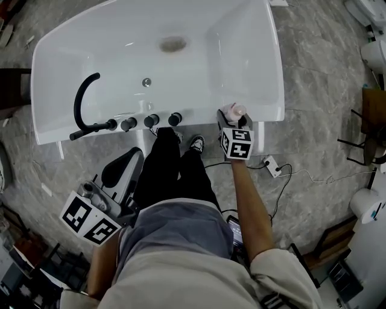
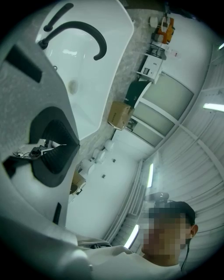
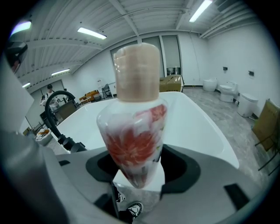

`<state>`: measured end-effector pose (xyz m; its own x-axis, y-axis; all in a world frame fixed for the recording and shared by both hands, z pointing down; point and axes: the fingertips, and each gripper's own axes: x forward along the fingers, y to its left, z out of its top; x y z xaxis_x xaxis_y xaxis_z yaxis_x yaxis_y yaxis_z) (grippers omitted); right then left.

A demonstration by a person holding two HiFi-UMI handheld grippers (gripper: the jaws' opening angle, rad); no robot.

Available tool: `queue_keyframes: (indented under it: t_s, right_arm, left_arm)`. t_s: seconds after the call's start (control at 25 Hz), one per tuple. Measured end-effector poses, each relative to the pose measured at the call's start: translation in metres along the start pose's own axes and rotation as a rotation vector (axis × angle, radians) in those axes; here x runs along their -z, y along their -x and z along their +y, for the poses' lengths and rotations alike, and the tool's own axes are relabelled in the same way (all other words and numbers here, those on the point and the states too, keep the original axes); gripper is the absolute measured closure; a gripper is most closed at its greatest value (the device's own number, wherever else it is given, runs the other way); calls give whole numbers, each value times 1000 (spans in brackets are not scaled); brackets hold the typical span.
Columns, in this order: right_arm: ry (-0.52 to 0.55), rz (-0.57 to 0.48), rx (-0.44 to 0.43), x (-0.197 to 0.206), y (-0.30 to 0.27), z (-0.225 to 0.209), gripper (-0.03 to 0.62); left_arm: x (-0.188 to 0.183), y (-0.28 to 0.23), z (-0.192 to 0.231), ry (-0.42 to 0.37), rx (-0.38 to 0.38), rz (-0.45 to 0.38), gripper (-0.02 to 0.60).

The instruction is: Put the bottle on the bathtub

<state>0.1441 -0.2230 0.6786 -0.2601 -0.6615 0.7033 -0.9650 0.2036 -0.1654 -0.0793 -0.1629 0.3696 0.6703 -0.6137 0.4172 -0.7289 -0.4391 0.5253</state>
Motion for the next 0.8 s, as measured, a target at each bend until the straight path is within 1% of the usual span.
queue_keyframes:
  t_s: [0.2,0.36,0.52,0.8]
  right_arm:
    - [29,-34,43,0,0,2,326]
    - [58,-23,64,6,1,7,326]
    - [68,-1,64,13,4,11,326]
    - [21,33,53,21,5,15,326]
  left_arm:
    - [1,-3,1,4,-1,7,574]
    - [1,-6,1,9,0,10,574]
    - [-2,-10,-5,4,14,4,574]
    - [2,-13,-19,-12,34,5,574]
